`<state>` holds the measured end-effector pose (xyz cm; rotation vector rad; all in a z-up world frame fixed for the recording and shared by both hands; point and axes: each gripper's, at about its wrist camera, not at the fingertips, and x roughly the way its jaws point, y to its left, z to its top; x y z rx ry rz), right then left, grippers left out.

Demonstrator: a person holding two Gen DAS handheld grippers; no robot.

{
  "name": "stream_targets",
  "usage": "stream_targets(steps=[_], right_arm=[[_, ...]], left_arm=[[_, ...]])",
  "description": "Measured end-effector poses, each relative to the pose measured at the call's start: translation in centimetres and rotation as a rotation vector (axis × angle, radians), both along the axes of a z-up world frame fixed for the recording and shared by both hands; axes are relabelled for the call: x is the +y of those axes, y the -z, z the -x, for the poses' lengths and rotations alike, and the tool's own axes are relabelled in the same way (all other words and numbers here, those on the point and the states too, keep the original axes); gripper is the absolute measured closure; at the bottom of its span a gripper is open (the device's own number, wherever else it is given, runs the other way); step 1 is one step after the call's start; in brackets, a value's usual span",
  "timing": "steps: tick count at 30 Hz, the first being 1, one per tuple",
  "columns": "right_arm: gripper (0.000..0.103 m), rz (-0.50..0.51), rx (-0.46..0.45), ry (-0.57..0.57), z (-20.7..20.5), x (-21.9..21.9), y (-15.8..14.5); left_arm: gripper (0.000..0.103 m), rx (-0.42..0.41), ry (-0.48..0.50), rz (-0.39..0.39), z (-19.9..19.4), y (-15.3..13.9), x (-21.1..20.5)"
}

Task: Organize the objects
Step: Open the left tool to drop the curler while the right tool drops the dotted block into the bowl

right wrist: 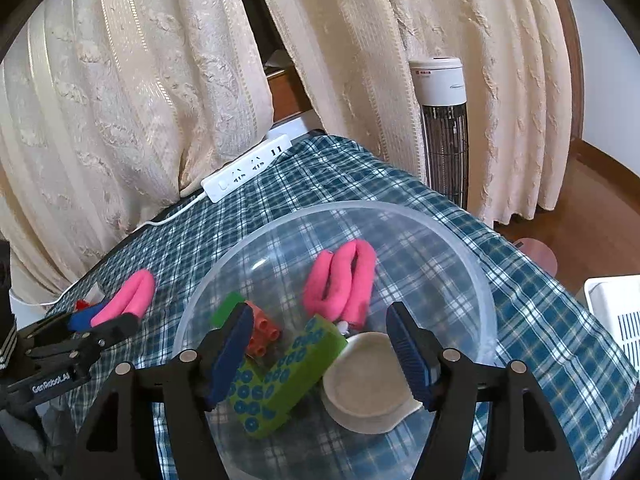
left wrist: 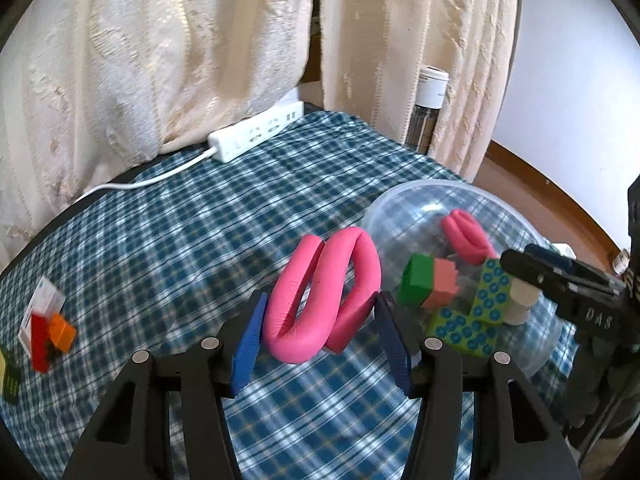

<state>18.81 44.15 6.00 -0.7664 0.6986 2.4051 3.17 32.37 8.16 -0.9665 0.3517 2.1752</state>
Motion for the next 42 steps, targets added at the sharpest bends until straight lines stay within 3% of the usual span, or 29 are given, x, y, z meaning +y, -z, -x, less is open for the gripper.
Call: stream_targets(steps=[14,18,20,23,42], right_arm=[[0.031,0.002,0.02,0.018,-1.5,0.6,0.0],[0.031,0.013,0.02,0.015,-1.5,0.5,0.3],[0.031,0.013,0.019,0.015,-1.5,0.3,0.4],[0.031,0.012,0.02,0.015,-1.5,0.1,0.4],[0.031,0.011,0.032,-0.015,-0.3,-1.6,-0.2]], left_arm=[[0.047,-0.028,0.098,-0.023,0.7,0.1,5.8],[0.043,-0.01,0.117,-0.058,1.0,-0.2,7.2],[0.033,0.002,0.12,-0.077,1.1,-0.4,7.6],[0.03,0.003,0.119,-0.1,1.1,-0.5,7.5],[0.03,-0.022,-0.017,-0.071,2.1,-0.4,1.3]])
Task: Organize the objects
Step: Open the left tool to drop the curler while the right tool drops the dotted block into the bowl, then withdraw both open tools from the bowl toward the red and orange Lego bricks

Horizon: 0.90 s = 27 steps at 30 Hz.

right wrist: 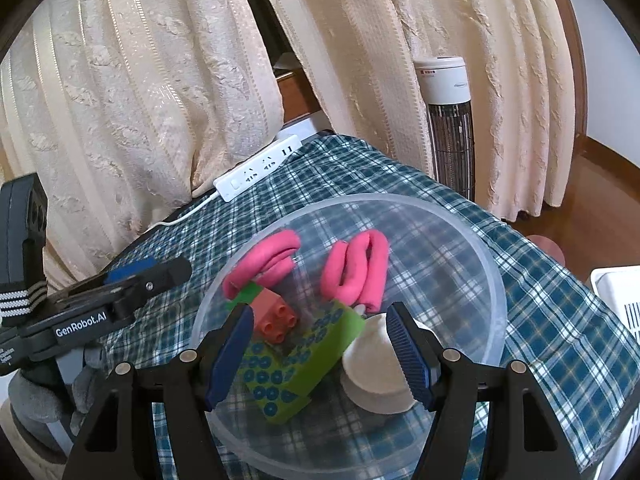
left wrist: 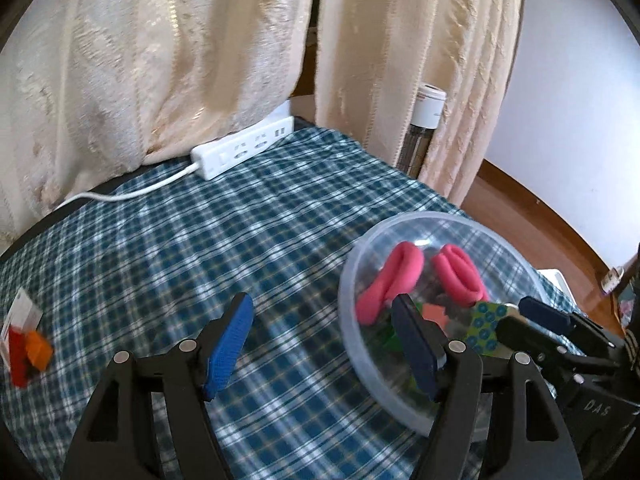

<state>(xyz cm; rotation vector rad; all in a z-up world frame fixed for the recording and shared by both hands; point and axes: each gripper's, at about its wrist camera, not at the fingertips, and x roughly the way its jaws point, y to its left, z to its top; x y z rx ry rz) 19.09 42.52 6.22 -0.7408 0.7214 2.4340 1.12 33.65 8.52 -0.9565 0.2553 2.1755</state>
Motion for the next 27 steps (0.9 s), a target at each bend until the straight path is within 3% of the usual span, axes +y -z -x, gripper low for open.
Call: stream_targets(steps=[14,27], right_arm=[[0.03,-0.037,0.009,-0.001,0.8,-2.0,-1.4],[0.03,-0.065,0.006,-0.097,4.0,-5.5,-2.2]], left_arm=[[0.03,-0.021,-0.112,-0.001,0.4,0.0,-5.0],[0.03,-0.027,-0.207,0.004,1.7,0.4,-10.5]])
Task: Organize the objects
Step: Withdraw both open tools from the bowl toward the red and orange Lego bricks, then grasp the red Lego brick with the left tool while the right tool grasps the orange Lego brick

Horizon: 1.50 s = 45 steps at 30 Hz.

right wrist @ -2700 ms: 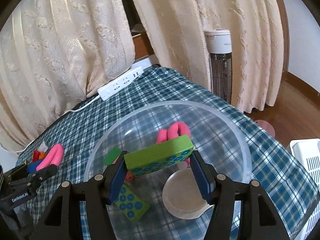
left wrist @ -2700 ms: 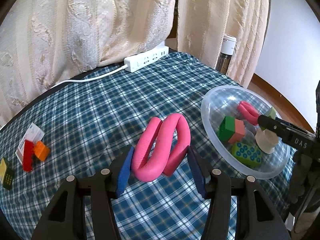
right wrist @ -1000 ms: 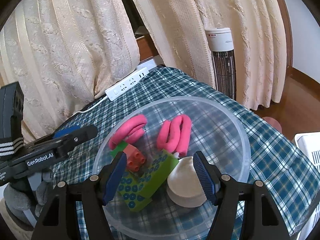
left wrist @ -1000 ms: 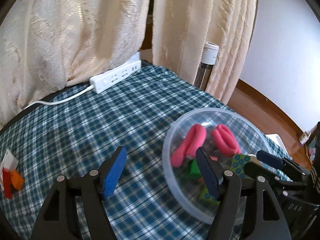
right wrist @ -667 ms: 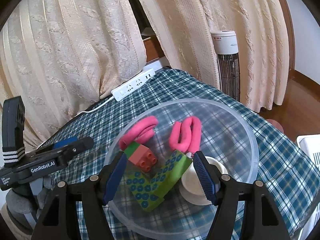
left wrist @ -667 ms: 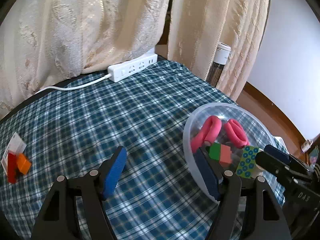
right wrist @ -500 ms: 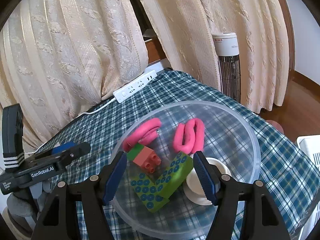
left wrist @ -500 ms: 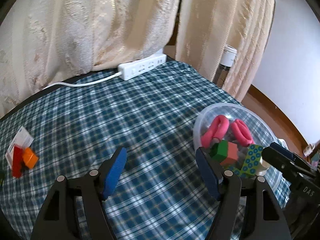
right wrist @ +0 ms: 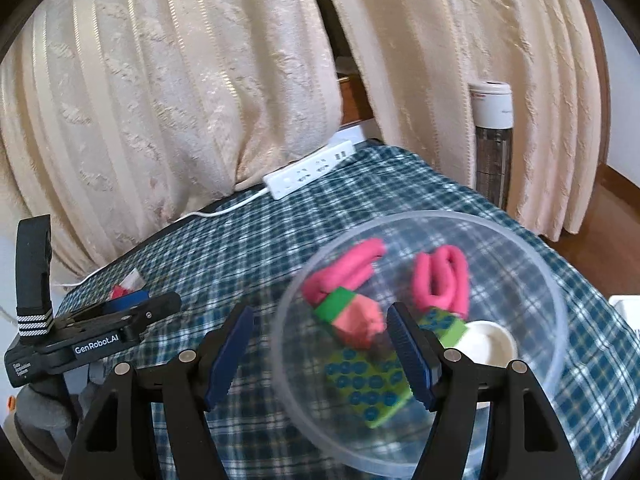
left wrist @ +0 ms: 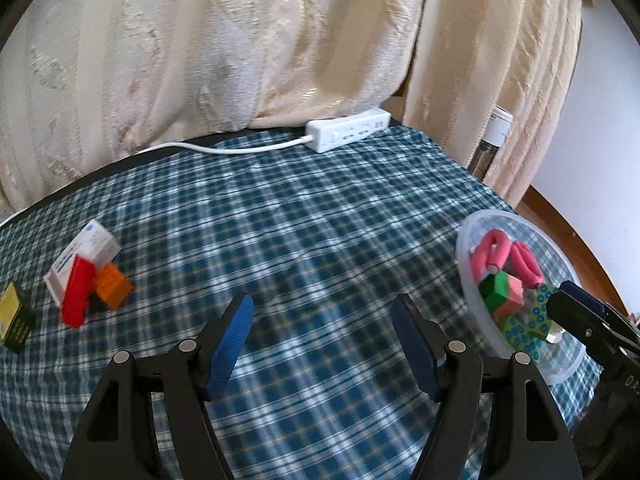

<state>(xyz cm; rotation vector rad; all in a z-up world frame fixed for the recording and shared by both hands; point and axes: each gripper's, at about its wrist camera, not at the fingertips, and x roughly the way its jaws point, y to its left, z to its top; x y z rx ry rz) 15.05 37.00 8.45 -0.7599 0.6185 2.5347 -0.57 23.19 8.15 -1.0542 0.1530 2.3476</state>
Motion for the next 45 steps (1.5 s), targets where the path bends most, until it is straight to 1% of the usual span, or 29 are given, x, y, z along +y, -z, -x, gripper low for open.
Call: stream_targets(steps=[16,30,38,45], right_arm=[[0.03,0.005,-0.041,-0.164,5.9,-5.3,0.7],[0.03,-0.004,-0.105,-0.308,11.4,-9.4,1.8],[0.03,-0.015,-0.139,-0.375,14.2,-11.0,2.0],[0.03,-0.014,-0.172,-0.434,17.0,-12.3,2.6]], left_arm=[[0.03,-0.009,-0.116,0.017,2.0,0.5,-7.1],[0.03,-0.015,-0.259,0.043,5.4,1.4,-14.2],[0.03,-0.029,-0.311,0.058,7.6,2.4,-16.7],[0.03,-0.037,-0.32,0.054,9.2,3.1,-17.5]])
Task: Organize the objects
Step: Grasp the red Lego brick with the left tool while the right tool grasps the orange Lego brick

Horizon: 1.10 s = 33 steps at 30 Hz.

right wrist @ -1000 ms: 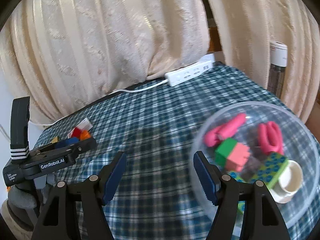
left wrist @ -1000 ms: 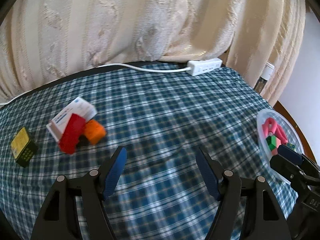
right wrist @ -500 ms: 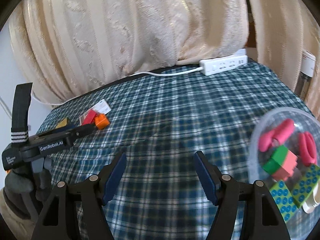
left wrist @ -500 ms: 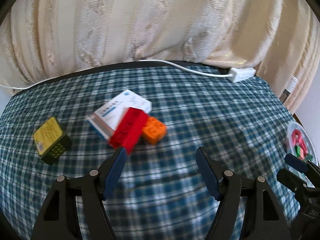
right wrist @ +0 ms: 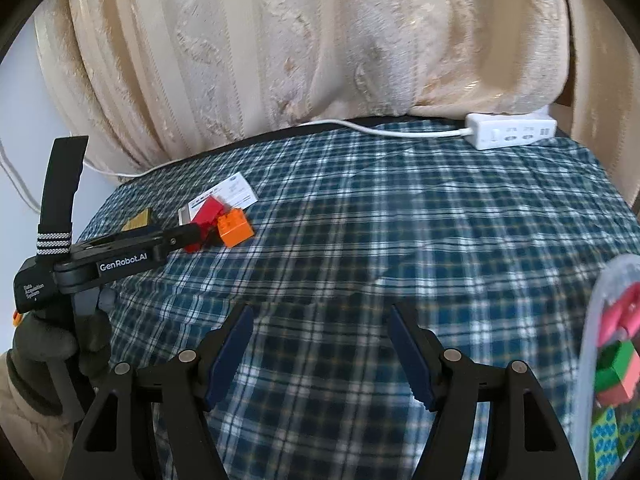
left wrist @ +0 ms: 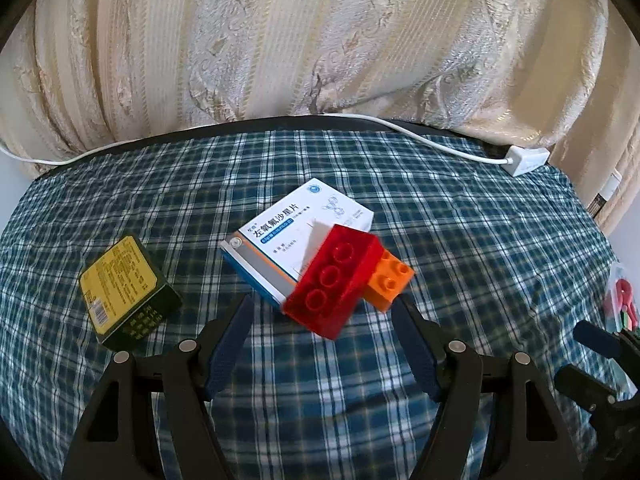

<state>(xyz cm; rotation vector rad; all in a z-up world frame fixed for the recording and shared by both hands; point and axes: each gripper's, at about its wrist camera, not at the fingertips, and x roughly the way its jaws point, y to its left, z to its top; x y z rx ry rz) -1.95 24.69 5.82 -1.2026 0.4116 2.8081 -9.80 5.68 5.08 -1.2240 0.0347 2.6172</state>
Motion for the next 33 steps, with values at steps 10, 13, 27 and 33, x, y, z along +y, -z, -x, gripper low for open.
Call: stream_targets(steps=[10,13,27,33], right_arm=[[0.03,-0.024,-0.028,-0.07,3.0,-1.4,0.6],[0.03,-0.029,-0.037,-0.083,3.5,-1.6,0.9],[0.03,-0.041,-0.057,-0.121,5.8,-2.7,1.7],[0.03,-0.048,-0.055,-0.141,7.3,-3.5,1.7]], left_arm=[[0.03,0.0,0.024,0.004,1.4,1.0,0.2],[0.03,-0.002,0.032,-0.001,1.7,1.4,0.2],[0.057,0.002,0.061,-0.039,2.5,1.7,-0.3],[0.062,-0.001,0.043,-0.051,2.1,1.4,-1.1]])
